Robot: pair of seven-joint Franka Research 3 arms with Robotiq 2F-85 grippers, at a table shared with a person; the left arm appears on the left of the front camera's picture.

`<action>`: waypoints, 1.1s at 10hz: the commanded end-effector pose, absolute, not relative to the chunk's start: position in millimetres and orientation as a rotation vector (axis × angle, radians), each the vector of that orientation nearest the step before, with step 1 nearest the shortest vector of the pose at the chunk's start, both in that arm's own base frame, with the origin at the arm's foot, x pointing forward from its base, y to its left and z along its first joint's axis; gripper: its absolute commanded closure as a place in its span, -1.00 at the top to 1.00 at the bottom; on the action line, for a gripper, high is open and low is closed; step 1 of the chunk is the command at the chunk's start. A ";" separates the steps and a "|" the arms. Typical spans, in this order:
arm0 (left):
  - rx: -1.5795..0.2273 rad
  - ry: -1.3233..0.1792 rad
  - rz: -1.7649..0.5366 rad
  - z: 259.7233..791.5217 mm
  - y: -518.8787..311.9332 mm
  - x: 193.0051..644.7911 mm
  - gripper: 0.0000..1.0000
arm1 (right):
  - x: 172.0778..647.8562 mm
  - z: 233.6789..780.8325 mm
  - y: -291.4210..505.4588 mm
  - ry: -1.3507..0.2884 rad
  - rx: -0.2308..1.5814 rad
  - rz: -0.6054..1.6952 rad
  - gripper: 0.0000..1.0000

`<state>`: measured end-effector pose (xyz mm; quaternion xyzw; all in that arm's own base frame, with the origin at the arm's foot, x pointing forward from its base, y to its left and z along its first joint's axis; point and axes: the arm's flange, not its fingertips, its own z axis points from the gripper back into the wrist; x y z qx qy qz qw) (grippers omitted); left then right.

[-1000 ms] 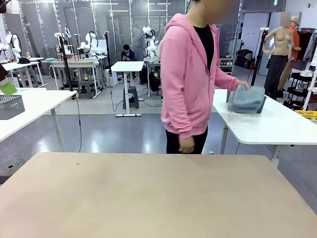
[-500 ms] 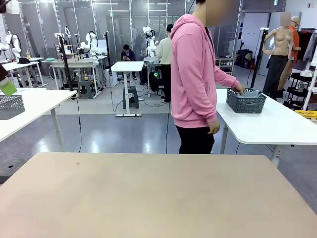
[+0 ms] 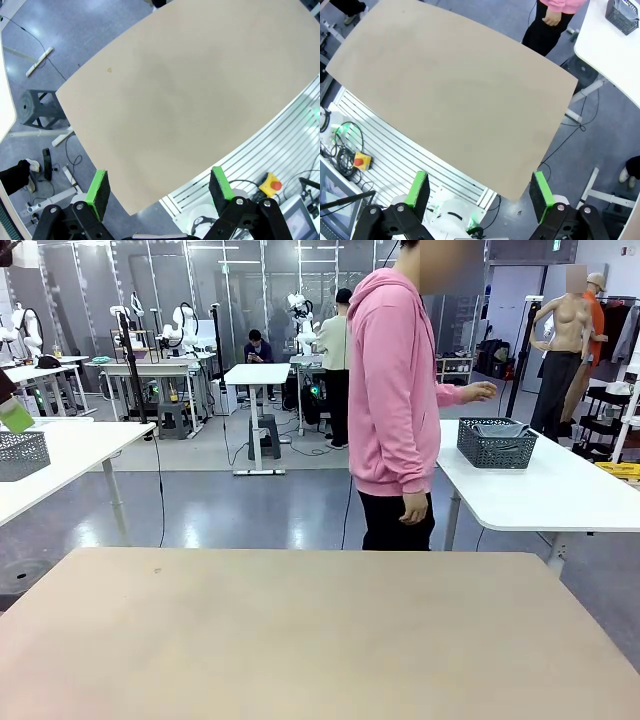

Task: Fold the towels and place them in the basket.
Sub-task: Stack the folded Towel with hook on the right side of the table.

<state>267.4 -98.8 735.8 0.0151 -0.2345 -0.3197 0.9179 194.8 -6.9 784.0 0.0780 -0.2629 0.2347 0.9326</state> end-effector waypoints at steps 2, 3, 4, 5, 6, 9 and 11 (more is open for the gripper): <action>0.033 -0.490 -0.664 734.4 -97.6 267.2 1.00 | 195.3 785.9 -7.9 -0.523 0.145 0.498 1.00; 0.033 -0.490 -0.664 734.4 -97.6 267.2 1.00 | 195.3 785.9 -7.9 -0.523 0.145 0.498 1.00; 0.033 -0.490 -0.664 734.4 -97.6 267.2 1.00 | 195.3 785.9 -7.9 -0.523 0.145 0.498 1.00; 0.033 -0.490 -0.664 734.4 -97.6 267.2 1.00 | 195.3 785.9 -7.9 -0.523 0.145 0.498 1.00; 0.033 -0.490 -0.664 734.4 -97.6 267.2 1.00 | 195.3 785.9 -7.9 -0.523 0.145 0.498 1.00; 0.033 -0.490 -0.664 734.4 -97.6 267.2 1.00 | 195.3 785.9 -7.9 -0.523 0.145 0.498 1.00; 0.033 -0.490 -0.664 734.4 -97.6 267.2 1.00 | 195.3 785.9 -7.9 -0.523 0.145 0.498 1.00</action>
